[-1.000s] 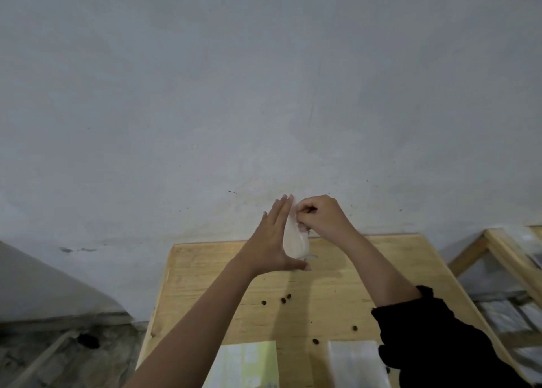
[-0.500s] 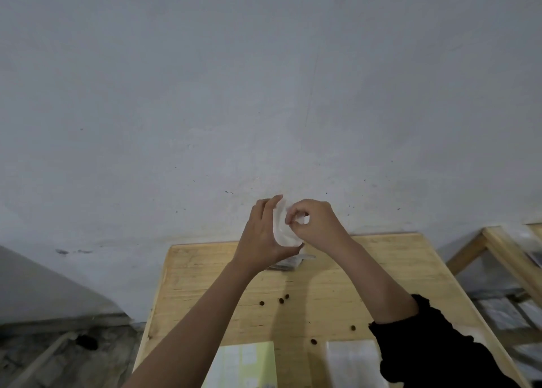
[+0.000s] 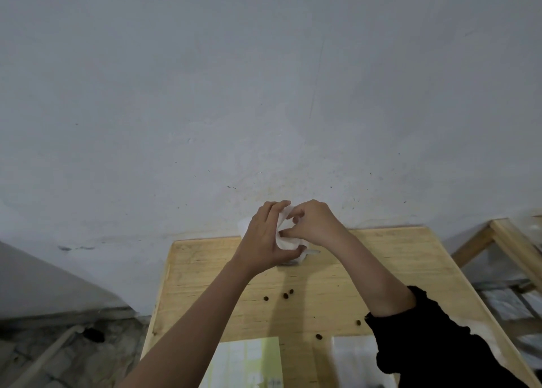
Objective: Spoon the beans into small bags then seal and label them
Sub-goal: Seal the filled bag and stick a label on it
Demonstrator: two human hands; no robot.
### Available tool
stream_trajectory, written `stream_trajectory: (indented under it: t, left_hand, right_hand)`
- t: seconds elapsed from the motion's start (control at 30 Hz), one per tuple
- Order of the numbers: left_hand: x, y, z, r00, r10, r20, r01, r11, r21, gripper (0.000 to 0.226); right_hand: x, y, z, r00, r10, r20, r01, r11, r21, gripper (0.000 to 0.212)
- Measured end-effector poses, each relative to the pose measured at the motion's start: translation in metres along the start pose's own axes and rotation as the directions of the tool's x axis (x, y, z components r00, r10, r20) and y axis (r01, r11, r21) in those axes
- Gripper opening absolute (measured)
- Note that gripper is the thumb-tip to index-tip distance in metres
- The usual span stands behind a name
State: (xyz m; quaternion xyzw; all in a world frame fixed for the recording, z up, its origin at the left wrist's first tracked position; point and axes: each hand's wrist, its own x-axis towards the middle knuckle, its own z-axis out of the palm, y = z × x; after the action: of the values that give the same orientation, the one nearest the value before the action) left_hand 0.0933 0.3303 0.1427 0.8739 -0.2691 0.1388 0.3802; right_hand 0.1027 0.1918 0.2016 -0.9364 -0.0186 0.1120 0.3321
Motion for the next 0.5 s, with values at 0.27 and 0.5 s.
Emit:
stream_trajectory:
  t: [0.27, 0.5]
  left_hand:
    - [-0.001, -0.018, 0.004, 1.0, -0.019, -0.016, 0.02, 0.997, 0.071, 0.079]
    - [-0.019, -0.049, 0.003, 0.938, -0.308, 0.16, 0.308, 0.951, 0.026, 0.099]
  right_hand:
    - [0.002, 0.004, 0.006, 0.998, -0.059, 0.035, 0.057, 0.996, 0.072, 0.054]
    - [0.021, 0.039, 0.02, 0.986, 0.052, -0.157, 0.009, 0.931, 0.364, 0.006]
